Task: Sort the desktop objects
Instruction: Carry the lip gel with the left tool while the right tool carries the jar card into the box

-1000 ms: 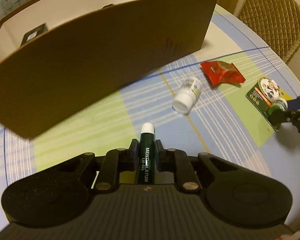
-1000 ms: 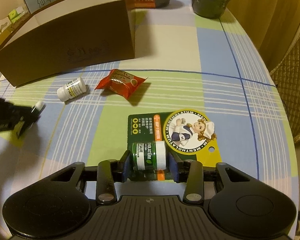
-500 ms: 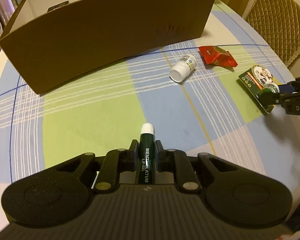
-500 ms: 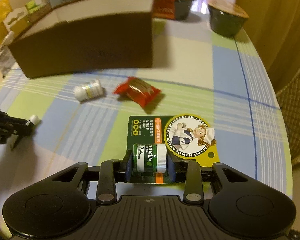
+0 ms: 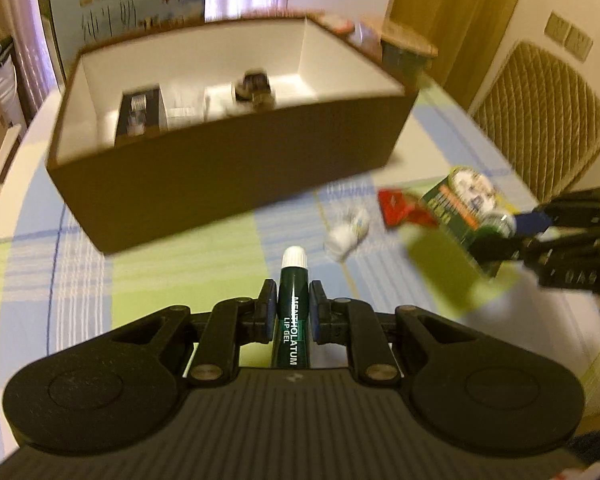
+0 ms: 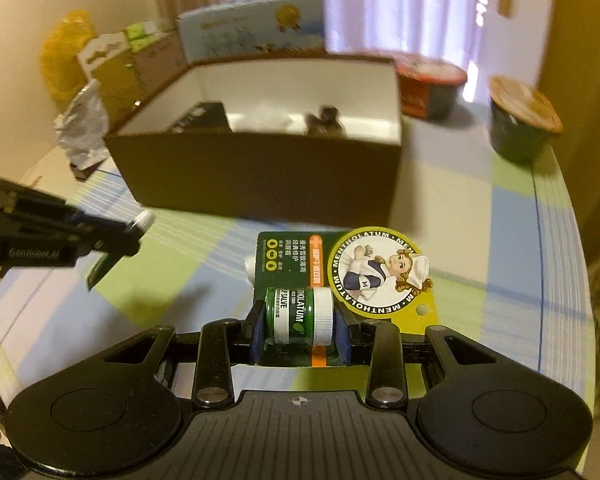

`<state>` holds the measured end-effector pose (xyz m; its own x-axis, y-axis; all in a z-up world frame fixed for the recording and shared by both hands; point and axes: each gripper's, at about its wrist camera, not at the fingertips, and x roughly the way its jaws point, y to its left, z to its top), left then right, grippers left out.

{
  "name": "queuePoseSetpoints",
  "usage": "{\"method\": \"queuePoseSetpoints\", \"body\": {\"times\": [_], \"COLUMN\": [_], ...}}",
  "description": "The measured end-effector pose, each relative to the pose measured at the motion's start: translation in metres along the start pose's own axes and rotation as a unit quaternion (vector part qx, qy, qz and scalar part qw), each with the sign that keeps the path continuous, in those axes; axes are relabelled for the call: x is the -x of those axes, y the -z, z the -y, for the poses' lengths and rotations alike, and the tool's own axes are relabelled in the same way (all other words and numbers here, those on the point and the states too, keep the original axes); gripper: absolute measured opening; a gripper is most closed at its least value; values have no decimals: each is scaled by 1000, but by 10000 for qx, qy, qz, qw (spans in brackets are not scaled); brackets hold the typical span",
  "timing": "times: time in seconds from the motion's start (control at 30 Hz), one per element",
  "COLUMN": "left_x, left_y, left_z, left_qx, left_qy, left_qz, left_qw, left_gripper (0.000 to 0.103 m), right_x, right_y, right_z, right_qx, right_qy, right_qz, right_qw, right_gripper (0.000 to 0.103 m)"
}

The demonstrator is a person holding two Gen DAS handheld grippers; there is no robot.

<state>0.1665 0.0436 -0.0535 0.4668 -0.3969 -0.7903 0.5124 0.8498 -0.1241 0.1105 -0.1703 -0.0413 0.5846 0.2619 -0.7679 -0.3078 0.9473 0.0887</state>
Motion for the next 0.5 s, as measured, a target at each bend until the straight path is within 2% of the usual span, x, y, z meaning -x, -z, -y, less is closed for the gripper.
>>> {"method": "queuePoseSetpoints", "body": {"times": [0.23, 0.5], "left_x": [16, 16], "left_y": [-46, -109], "left_z": [-11, -24], "left_qx": [160, 252], "left_qy": [133, 108], "left_qz": [543, 1065], "left_qw": [9983, 9939], "left_gripper": [13, 13], "right_x": [2, -24], "right_y": [-52, -117], "right_z": [-3, -8], "right_qx": [239, 530], "right_qy": [-281, -206], "right_qz": [417, 790], "right_qw": [9984, 9953], "right_gripper": [32, 32]}}
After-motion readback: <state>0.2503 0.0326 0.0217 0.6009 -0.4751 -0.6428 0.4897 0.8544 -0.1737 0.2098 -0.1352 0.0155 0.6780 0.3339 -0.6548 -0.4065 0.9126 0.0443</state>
